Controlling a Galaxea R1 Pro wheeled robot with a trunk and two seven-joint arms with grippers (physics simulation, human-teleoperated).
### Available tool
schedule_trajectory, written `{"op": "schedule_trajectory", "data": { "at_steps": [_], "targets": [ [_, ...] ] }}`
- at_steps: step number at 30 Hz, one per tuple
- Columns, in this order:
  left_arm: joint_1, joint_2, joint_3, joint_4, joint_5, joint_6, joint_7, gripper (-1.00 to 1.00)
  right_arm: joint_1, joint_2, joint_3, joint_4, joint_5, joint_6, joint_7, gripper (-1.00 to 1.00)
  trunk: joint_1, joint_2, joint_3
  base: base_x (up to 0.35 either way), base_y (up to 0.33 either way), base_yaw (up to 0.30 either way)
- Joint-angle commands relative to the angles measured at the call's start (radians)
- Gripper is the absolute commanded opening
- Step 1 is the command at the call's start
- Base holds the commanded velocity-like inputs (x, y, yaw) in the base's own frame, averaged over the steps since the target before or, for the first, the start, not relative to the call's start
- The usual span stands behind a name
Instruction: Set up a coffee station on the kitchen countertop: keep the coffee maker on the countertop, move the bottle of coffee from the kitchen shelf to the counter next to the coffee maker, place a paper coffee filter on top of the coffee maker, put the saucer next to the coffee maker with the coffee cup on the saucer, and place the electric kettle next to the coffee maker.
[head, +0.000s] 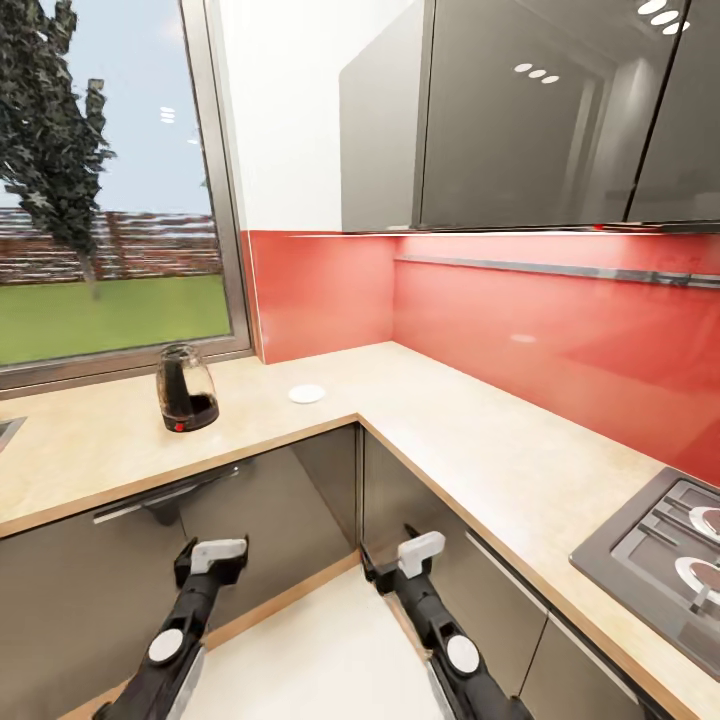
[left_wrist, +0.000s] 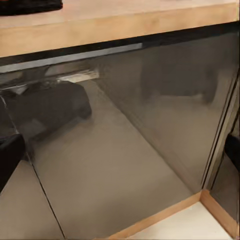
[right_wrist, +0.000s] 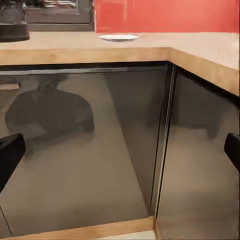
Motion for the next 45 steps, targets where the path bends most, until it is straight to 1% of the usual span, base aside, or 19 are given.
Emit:
{"op": "schedule_trajectory", "data": {
  "at_steps": [1,4,7,8,9,11,12,13,14,15,16,19,21,22,24,25,29,34,45],
  "targets": [
    [-0.022,-0.008,-0.001,-0.024,-0.001,0.039,0.004,1.00,-0.006,0.001,-0.002,-0.035,0.009,0.003,0.001,1.00,0.000,-0.001,-0.001,0.000,0.000,0.000],
    [-0.072,-0.023,-0.001,-0.059,-0.001,0.116,0.004,1.00,-0.030,0.001,-0.001,-0.098,0.009,0.042,0.001,1.00,0.000,-0.001,-0.001,0.000,0.000,0.000],
    [-0.127,-0.030,-0.002,-0.078,0.002,0.194,0.002,1.00,-0.068,0.001,-0.002,-0.148,0.006,0.127,0.002,1.00,0.000,-0.001,-0.001,0.000,0.000,0.000],
    [-0.157,-0.032,-0.002,-0.083,0.011,0.236,0.001,1.00,-0.092,0.001,-0.002,-0.166,0.005,0.180,0.002,1.00,0.000,-0.001,-0.001,0.000,0.000,0.000],
    [-0.278,-0.025,-0.002,-0.079,0.090,0.413,-0.036,1.00,-0.201,0.001,-0.004,-0.191,0.004,0.332,-0.002,1.00,0.000,-0.001,-0.001,0.000,0.000,0.000],
    [-0.347,-0.021,-0.002,-0.072,0.139,0.517,-0.078,1.00,-0.267,0.001,-0.006,-0.190,0.004,0.380,-0.016,1.00,0.000,-0.001,-0.001,0.000,0.000,0.000],
    [-0.364,-0.020,-0.001,-0.070,0.148,0.543,-0.088,1.00,-0.284,0.001,-0.006,-0.188,0.004,0.393,-0.021,1.00,0.000,-0.001,-0.001,0.000,0.000,0.000],
    [-0.418,-0.016,-0.001,-0.059,0.168,0.622,-0.115,1.00,-0.334,0.001,-0.006,-0.182,0.003,0.445,-0.030,1.00,0.000,-0.001,-0.001,0.000,0.000,0.000],
    [-0.451,-0.015,-0.001,-0.053,0.176,0.671,-0.127,1.00,-0.364,0.001,-0.006,-0.179,0.003,0.485,-0.033,1.00,0.000,-0.001,-0.001,0.000,0.000,0.000],
    [-0.541,-0.013,-0.001,-0.044,0.189,0.815,-0.143,1.00,-0.455,0.001,-0.008,-0.164,0.003,0.592,-0.038,1.00,0.000,-0.001,-0.001,0.000,0.000,0.000],
    [-0.581,-0.013,0.000,-0.042,0.196,0.884,-0.148,1.00,-0.504,0.001,-0.008,-0.139,0.003,0.633,-0.039,1.00,0.000,-0.001,-0.001,0.000,0.000,0.000],
    [-0.638,-0.014,0.000,-0.036,0.224,0.997,-0.163,1.00,-0.590,0.001,-0.010,-0.072,0.003,0.707,-0.040,1.00,0.000,-0.001,-0.001,0.000,0.000,0.000],
    [-0.655,-0.014,0.000,-0.029,0.240,1.038,-0.170,1.00,-0.619,0.001,-0.013,-0.044,0.002,0.736,-0.040,1.00,0.000,-0.001,-0.001,0.000,0.000,0.000],
    [-0.685,-0.014,0.001,0.008,0.285,1.118,-0.178,1.00,-0.666,0.001,-0.077,0.010,-0.023,0.794,-0.040,1.00,0.000,-0.001,-0.001,0.000,0.000,0.000],
    [-0.688,-0.013,0.002,0.030,0.304,1.139,-0.177,1.00,-0.676,0.001,-0.143,0.025,-0.084,0.817,-0.036,1.00,0.000,-0.001,-0.001,0.000,0.000,0.000],
    [-0.685,-0.011,0.003,0.032,0.309,1.145,-0.176,1.00,-0.679,0.001,-0.164,0.029,-0.118,0.824,-0.034,1.00,0.000,-0.001,-0.001,0.000,0.000,0.000],
    [-0.675,0.014,0.003,0.035,0.318,1.153,-0.177,1.00,-0.683,0.001,-0.191,0.031,-0.185,0.833,-0.031,1.00,0.000,-0.001,-0.001,0.000,0.000,0.000],
    [-0.672,0.027,0.002,0.034,0.323,1.153,-0.180,1.00,-0.682,0.001,-0.190,0.035,-0.202,0.835,-0.031,1.00,0.000,-0.001,-0.001,0.014,0.000,0.000],
    [-0.672,0.023,0.004,0.038,0.324,1.147,-0.184,1.00,-0.680,0.001,-0.190,0.067,-0.204,0.834,-0.032,1.00,0.000,-0.001,-0.001,0.305,-0.008,0.000]
  ]
}}
